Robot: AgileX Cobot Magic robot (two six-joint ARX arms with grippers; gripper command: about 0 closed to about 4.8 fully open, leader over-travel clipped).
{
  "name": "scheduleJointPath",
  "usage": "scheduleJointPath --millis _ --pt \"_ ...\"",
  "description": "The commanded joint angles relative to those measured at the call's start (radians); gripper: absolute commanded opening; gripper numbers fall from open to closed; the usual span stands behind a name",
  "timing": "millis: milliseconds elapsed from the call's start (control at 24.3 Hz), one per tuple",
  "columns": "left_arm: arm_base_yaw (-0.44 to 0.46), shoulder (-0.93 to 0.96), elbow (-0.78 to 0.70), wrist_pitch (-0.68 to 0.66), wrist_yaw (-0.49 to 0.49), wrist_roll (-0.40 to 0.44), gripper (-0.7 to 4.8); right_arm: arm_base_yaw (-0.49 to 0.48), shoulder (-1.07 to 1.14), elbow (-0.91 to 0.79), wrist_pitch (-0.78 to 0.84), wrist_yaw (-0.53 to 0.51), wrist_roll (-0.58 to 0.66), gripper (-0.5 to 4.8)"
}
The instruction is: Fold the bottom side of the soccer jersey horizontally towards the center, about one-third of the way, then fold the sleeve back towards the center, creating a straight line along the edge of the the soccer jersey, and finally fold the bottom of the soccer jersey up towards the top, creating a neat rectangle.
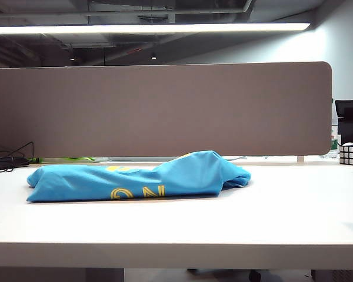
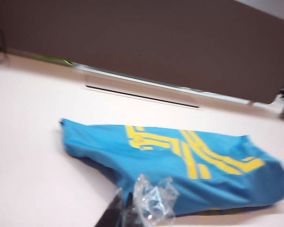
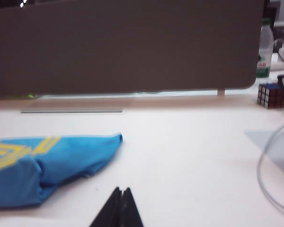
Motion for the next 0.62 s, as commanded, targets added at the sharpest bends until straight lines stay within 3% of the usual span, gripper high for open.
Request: scheduleJointPath --millis 41,247,453,618 --pt "0.002 -0.005 0.002 0.042 -0.015 0.132 -0.05 0.000 0.000 -0.040 0.020 0.007 -0.019 -0.03" --pt "0.002 -0.005 0.002 0.092 -0.031 0.302 -0.06 -0.001 -0.003 -0.085 0.043 0.109 -0.086 -0.03" --pt "0.002 -0.005 0.002 0.135 -0.127 0.304 -0.06 -0.001 -0.003 -0.085 0.046 0.191 -0.101 -0.03" --pt "0.002 -0.005 0.002 0.157 -0.155 0.300 -0.06 0.000 -0.003 -0.085 0.047 0.180 -0.101 -0.03"
